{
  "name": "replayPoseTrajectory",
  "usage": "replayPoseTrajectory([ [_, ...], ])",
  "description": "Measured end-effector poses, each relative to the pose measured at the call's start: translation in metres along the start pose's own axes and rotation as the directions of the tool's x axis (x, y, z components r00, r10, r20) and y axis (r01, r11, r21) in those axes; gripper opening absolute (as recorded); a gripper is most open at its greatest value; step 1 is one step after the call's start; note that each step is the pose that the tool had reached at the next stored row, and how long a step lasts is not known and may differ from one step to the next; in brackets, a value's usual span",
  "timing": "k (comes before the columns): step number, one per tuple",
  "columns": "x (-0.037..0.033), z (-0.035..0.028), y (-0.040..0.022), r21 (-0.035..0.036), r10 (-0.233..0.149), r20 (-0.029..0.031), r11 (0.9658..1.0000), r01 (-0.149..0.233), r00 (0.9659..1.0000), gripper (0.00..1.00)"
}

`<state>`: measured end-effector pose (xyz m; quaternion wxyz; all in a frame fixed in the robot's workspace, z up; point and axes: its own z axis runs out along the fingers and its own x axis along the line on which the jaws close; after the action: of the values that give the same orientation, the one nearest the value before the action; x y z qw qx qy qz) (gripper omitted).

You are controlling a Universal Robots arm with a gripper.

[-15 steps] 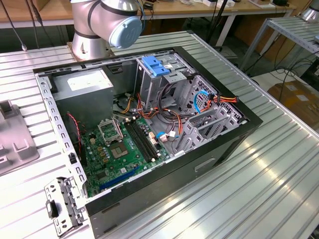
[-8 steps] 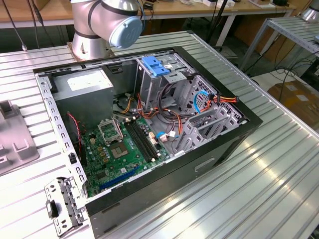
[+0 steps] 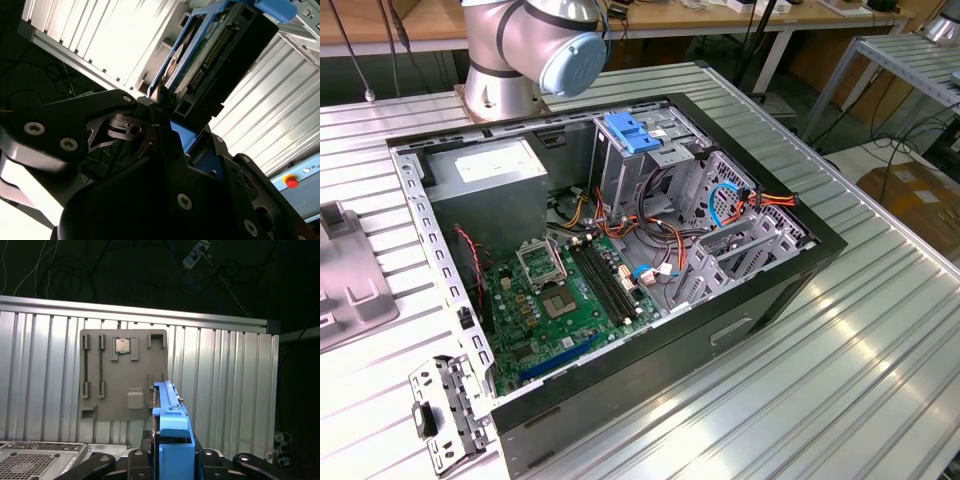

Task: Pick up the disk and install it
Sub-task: 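Pick up the disk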

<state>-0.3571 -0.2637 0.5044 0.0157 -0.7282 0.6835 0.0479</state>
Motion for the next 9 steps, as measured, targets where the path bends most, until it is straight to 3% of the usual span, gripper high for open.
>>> replayPoseTrajectory([
  [9, 0.0024, -0.0005, -0.0074, 0.0000, 0.000, 0.0000, 1.0000, 0.000, 1.0000, 0.37],
])
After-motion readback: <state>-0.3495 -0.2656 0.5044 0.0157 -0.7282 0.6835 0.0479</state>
